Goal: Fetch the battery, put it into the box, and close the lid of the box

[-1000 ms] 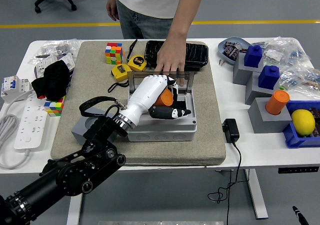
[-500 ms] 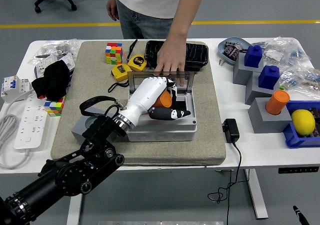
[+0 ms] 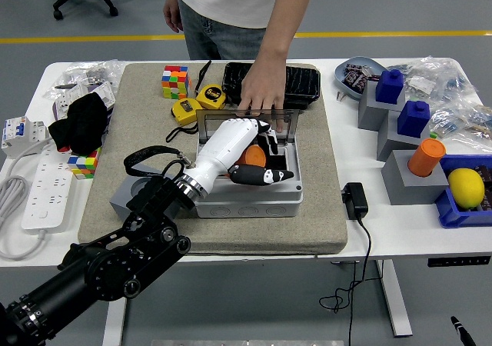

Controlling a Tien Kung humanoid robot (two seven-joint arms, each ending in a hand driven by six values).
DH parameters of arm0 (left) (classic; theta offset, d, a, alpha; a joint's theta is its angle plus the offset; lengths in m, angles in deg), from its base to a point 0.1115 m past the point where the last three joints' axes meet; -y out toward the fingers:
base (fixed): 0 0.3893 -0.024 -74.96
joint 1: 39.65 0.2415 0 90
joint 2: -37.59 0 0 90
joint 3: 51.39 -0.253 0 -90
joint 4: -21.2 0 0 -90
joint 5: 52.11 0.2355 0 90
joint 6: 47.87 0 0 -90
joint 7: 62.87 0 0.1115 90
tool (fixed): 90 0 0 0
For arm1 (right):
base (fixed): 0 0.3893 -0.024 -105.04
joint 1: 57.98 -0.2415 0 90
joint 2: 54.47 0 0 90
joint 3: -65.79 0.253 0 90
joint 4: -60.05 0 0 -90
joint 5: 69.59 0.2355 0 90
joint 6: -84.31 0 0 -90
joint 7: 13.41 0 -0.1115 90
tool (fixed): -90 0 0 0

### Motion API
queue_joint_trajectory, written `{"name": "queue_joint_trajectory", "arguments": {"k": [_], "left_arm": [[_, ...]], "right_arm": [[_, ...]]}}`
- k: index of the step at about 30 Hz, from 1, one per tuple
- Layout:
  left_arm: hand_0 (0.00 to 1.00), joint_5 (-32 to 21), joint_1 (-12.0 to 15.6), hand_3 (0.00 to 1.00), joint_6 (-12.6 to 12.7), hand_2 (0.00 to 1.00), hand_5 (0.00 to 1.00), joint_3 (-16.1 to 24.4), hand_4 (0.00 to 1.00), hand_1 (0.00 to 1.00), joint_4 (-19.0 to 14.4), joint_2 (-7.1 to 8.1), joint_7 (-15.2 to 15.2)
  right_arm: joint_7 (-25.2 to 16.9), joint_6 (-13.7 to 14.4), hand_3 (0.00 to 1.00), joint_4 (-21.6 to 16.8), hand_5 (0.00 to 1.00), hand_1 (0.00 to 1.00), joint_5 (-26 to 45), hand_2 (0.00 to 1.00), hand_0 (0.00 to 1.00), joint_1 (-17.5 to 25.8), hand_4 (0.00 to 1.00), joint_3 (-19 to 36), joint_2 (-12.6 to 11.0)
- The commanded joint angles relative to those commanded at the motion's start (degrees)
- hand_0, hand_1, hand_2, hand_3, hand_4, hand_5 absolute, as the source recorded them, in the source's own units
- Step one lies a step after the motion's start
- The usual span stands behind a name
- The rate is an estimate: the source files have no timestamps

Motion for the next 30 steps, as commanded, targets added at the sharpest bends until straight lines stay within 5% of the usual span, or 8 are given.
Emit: {"name": "queue_joint_trajectory", "arguments": {"k": [12, 30], "left_arm": [[0.332, 0.1, 0.2, 0.438, 0.2, 0.403, 0.453, -0.2, 0.998, 0.432, -1.3, 0.32, 0.1], [0.329, 0.9, 0.0, 0.425, 0.7, 0.386, 0.469, 0.0, 0.998, 0.399, -10.1, 1.55, -0.2]], "right_arm": [[0.0, 0.1, 0.751, 0.0, 0.998, 0.674, 0.1, 0.698, 0.739, 0.0, 0.998, 0.0, -0.1], [0.0, 0.2, 0.751, 0.0, 0.998, 0.672, 0.4, 0.696, 0.736, -0.1, 0.998, 0.0, 0.0]]}}
